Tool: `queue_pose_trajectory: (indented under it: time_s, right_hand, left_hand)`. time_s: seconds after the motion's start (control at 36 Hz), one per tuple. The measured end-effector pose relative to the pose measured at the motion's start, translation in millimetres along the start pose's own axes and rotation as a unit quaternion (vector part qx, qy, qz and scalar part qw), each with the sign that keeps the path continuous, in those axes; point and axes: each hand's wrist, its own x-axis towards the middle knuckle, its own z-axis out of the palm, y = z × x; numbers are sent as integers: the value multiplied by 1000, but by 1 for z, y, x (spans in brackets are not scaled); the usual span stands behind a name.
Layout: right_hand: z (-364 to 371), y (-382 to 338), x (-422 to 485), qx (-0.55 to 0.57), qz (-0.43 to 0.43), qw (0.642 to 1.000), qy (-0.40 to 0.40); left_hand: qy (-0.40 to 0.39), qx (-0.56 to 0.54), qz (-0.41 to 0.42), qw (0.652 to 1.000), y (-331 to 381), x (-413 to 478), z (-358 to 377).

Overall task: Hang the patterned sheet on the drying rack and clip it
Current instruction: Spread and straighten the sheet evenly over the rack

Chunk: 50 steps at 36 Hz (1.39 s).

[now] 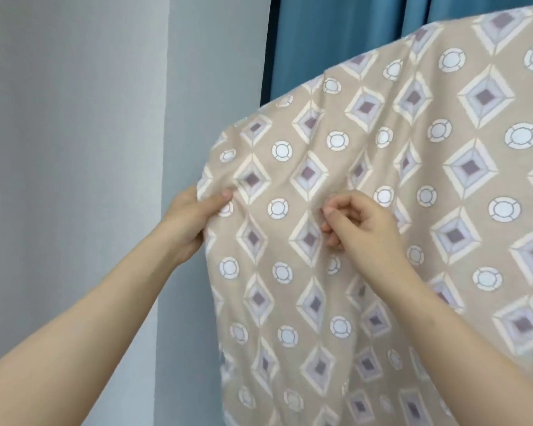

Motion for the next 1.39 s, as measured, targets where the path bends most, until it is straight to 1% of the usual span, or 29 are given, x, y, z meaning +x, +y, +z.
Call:
queue_pose_trajectory:
  time_s: [0.03,0.06,0.08,0.14,0.17,0.19,0.28,0.31,0.39,0.47,0.53,0.58,0.64,0.69,0.75,0.78,0.81,0.83,0.89,0.94,1.0,1.08,1.11,1.14,1.17,1.22,1.28,1.33,1.39]
  right_hand:
    - [0,2,-6,-2,-7,1000,2]
    - [2,5,-12,-4,-8,1000,0]
    - [4,9,-18,-4,-7,1000,-4]
    - [10,16,-32,-12,4,1000,-15]
    - [12,21,-39,-16,13,1000,-19]
    - [13,25,-46,-20,19,999,-19]
    - [15,36,-71,-45,35,998,2]
    - [18,39,-80,-56,34,998,4]
    - [31,46,-105,-98,33,995,-16]
    - [45,50,-122,-169,3,984,-63]
    - [54,48,-129,-194,3,979,-65]
    - [65,47,-133,-219,17,974,-47]
    - [77,46,-135,-257,20,966,-7]
    - [85,45,-134,-296,13,954,33]
    - [87,41,-129,-309,41,949,42]
    - [86,39,-126,-283,78,955,34]
    - [83,38,-123,-224,111,968,30]
    - [80,39,-120,-146,137,979,32]
    - [71,41,-119,-10,170,982,80]
    - [61,42,-120,92,208,966,124]
    - [50,45,-122,136,225,952,156]
    - [37,54,-124,128,229,945,195]
    - [34,56,-125,121,230,943,209]
    - [31,56,-127,117,232,940,220]
    - [28,56,-129,115,228,939,228]
    - [22,53,-135,105,218,941,238]
    - [19,48,-142,66,215,949,222]
    - [17,47,-148,26,213,956,201]
    - [16,45,-152,10,204,962,182]
  left_hand:
    - [29,-43,20,998,-1,-3,-1]
    - [35,-64,22,997,-3,-9,-1]
    - [17,-66,1,998,-6,-16,0]
    - [-64,-2,-70,995,-19,-34,0]
    - [-84,32,-83,993,-27,-40,0]
    - [-74,47,-81,993,-33,-44,0]
    - [44,26,-17,999,-40,-48,-3]
    - [58,28,-7,998,-41,-49,-3]
    - [26,64,-3,998,-47,-55,1]
    - [24,79,14,996,-46,-61,5]
    - [20,79,32,996,-41,-64,8]
    - [-10,75,40,996,-37,-66,11]
    - [-56,72,43,995,-33,-71,14]
    - [-122,44,42,991,-33,-74,14]
    - [-210,14,48,976,-36,-75,11]
    - [-249,18,53,967,-38,-75,10]
    - [-278,29,54,959,-42,-75,9]
    - [-289,32,53,955,-46,-76,7]
    - [-253,28,39,966,-53,-79,5]
    - [-185,78,32,979,-67,-83,3]
    - [-162,144,24,976,-83,-91,3]
    - [-206,152,-34,966,-103,-104,1]
    - [-206,169,-45,963,-111,-107,3]
    - [-188,197,-45,961,-116,-109,6]
    - [-158,226,-42,960,-121,-111,8]
    - [-68,252,-42,964,-127,-114,13]
    - [10,272,-50,961,-129,-117,16]
    - [52,284,-38,957,-128,-121,15]
    - [107,286,-22,952,-118,-123,8]
